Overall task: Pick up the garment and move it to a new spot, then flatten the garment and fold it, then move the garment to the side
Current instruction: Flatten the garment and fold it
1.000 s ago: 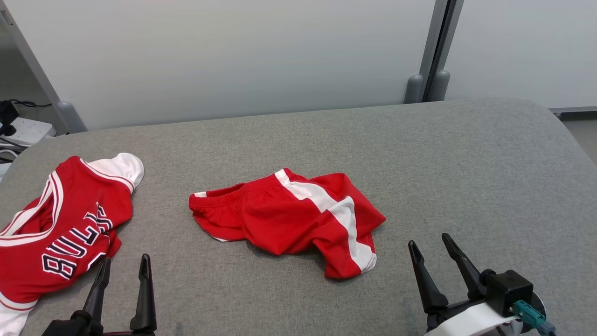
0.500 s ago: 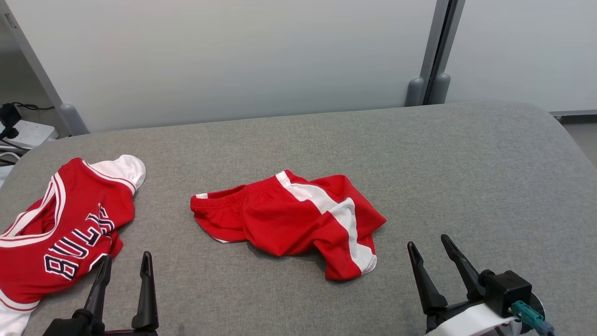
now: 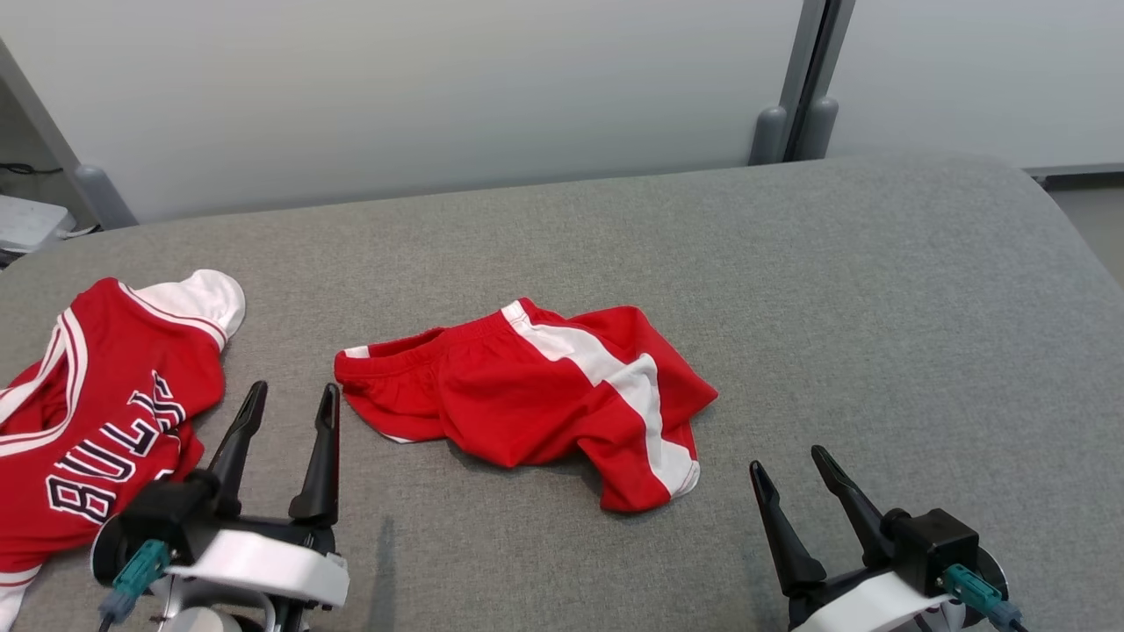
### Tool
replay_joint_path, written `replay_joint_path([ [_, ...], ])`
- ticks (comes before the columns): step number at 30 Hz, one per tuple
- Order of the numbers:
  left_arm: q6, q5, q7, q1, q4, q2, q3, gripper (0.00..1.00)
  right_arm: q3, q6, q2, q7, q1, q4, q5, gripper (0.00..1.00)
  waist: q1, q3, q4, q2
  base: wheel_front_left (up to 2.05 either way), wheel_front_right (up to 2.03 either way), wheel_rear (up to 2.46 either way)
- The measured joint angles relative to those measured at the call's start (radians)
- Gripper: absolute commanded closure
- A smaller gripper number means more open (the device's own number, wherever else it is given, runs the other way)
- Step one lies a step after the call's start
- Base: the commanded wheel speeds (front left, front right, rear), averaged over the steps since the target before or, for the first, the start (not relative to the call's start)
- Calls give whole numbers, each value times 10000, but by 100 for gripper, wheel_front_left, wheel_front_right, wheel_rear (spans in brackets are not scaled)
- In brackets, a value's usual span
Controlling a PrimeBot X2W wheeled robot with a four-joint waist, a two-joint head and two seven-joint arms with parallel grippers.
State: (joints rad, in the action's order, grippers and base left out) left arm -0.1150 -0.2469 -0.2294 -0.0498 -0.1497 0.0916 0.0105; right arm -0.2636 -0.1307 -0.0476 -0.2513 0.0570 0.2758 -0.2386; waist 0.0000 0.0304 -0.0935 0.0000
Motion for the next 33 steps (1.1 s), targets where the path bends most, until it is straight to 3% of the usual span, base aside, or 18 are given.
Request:
replay_joint_path([
  [5,-71,-61,552,-1270,-734,362,725,0,35,0,-2,0,191,-10,23,0,0,463,-176,0,0,0,0],
  [15,-86,-759,1657,-4325,-2949,500,1728,0,69,0,-4,0,820,-405,92,0,0,1407,-550,0,0,0,0],
  [22,-86,-1567,3158,-6238,-4102,679,3344,0,224,0,-4,0,1040,-504,150,0,1,2207,-861,0,0,0,0],
  [26,-86,-1962,4389,-7186,-4441,1129,4418,0,228,0,2,0,1271,-525,201,0,1,2538,-1039,0,0,0,0],
  [33,-86,-2573,5607,-7599,-4892,1551,5407,0,228,0,0,0,1377,-633,192,0,1,2680,-1406,0,0,0,0],
])
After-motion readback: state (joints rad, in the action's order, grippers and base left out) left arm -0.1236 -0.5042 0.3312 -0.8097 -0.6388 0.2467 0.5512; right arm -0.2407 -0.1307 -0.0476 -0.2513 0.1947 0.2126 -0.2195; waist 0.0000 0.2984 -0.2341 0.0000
